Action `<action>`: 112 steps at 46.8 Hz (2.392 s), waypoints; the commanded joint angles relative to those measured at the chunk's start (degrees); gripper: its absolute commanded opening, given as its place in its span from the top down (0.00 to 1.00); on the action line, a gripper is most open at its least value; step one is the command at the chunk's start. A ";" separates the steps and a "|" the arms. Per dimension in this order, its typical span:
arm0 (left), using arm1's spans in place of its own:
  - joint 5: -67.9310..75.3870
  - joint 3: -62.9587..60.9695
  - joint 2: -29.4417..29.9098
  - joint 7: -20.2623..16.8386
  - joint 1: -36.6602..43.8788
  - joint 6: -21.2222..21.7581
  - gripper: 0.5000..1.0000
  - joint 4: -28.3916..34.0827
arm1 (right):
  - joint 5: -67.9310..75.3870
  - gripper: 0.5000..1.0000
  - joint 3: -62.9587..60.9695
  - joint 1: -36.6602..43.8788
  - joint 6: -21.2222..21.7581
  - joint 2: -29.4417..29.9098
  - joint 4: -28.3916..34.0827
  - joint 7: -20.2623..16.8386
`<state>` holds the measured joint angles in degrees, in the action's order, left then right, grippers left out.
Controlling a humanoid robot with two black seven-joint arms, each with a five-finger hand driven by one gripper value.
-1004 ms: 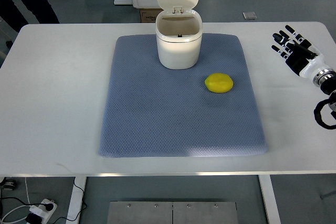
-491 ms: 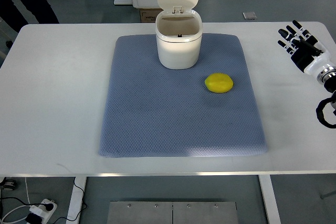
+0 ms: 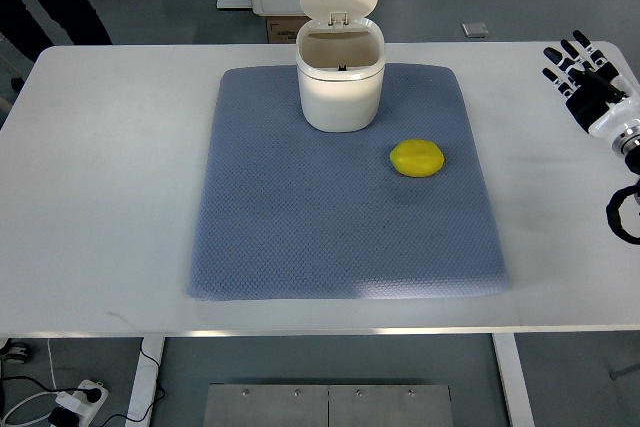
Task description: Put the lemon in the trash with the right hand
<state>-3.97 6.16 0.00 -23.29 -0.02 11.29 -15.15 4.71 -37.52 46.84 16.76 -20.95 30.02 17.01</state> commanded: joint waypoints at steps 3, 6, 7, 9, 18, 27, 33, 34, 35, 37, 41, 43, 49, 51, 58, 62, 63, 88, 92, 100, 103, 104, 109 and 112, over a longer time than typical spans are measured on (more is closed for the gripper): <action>0.01 0.00 0.00 0.00 0.02 0.05 0.00 0.03 | -0.05 0.00 0.34 0.18 0.02 -0.14 0.04 1.63; 0.01 0.00 0.00 0.00 0.02 0.04 0.00 -0.06 | -0.05 0.00 0.43 0.09 0.02 -0.14 0.04 1.89; 0.01 0.00 0.00 0.00 0.02 0.05 0.00 0.03 | -0.05 0.00 0.52 0.09 0.02 -0.23 0.04 2.06; 0.01 -0.01 0.00 0.00 0.02 -0.13 0.00 -0.06 | -0.05 0.00 0.43 -0.08 0.02 -0.32 0.12 2.42; 0.01 0.00 0.00 0.00 -0.07 0.04 0.00 -0.06 | -1.36 0.00 1.31 -1.58 2.39 -0.76 1.27 2.77; 0.01 0.00 0.00 0.00 0.02 0.05 0.00 0.03 | -5.93 0.00 3.68 -1.75 3.19 -1.29 1.36 3.12; 0.01 0.00 0.00 0.00 0.02 0.04 0.00 -0.06 | -9.10 0.00 6.14 -1.67 3.10 -2.43 1.44 5.05; 0.01 0.00 0.00 0.00 -0.07 0.05 0.00 0.03 | -9.62 0.00 6.84 -1.67 3.10 -2.69 1.44 5.14; 0.01 0.00 0.00 0.00 0.02 -0.13 0.00 -0.06 | -10.24 0.00 7.45 -1.58 3.01 -2.95 1.44 5.23; 0.01 0.00 0.00 0.00 0.02 0.05 0.00 -0.06 | -11.12 0.00 8.77 -1.23 2.66 -3.39 1.44 5.32; 0.01 0.00 0.00 0.00 0.02 -0.13 0.00 0.03 | -12.70 0.00 10.88 -0.79 2.57 -4.80 1.62 5.76; 0.01 0.00 0.00 0.00 0.02 0.05 0.00 -0.06 | -13.58 0.01 11.76 -0.61 2.57 -6.11 2.06 6.19; 0.01 0.00 0.00 0.00 0.02 0.04 0.00 0.03 | -17.27 0.02 13.96 -0.35 2.57 -9.28 5.39 7.42; 0.01 0.00 0.00 0.00 0.02 0.05 0.00 -0.06 | -18.59 0.02 14.31 -0.26 2.40 -10.25 6.71 7.69; 0.01 0.00 0.00 0.00 0.02 0.05 0.00 -0.06 | -23.42 0.02 14.58 0.00 2.31 -13.41 12.33 8.74; 0.01 0.00 0.00 0.00 0.02 -0.13 0.00 -0.06 | -25.80 0.02 14.58 0.09 2.13 -14.29 15.15 8.92; 0.01 0.00 0.00 0.00 0.02 0.04 0.00 0.03 | -26.32 0.02 14.58 0.18 2.05 -14.29 15.59 8.92; 0.01 0.00 0.00 0.00 0.02 0.05 0.00 0.03 | -36.26 0.13 40.76 14.59 -20.72 -12.19 25.52 11.03; 0.01 0.00 0.00 0.00 0.02 0.04 0.00 0.03 | -36.35 0.13 42.88 15.91 -20.89 -11.66 26.31 11.12; 0.01 0.00 0.00 0.00 0.02 -0.13 0.00 0.03 | -37.14 0.12 46.48 17.67 -20.89 -11.48 28.16 11.03; 0.01 0.00 0.00 0.00 0.02 0.05 0.00 0.03 | -37.40 0.12 48.32 18.46 -20.89 -10.78 28.16 11.03; 0.01 0.00 0.00 0.00 0.02 0.05 0.00 0.03 | -37.49 0.12 48.85 18.72 -20.98 -10.52 28.16 11.03; 0.01 0.00 0.00 0.00 0.02 0.04 0.00 -0.06 | -37.49 0.11 50.52 19.25 -21.16 -9.81 28.16 10.86; 0.01 0.00 0.00 0.00 -0.07 0.05 0.00 0.03 | -37.49 0.11 50.97 19.25 -21.16 -9.37 28.16 10.77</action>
<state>-3.95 6.15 0.00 -23.29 -0.01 11.25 -15.15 -32.78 13.06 66.07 -4.39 -30.69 58.18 27.88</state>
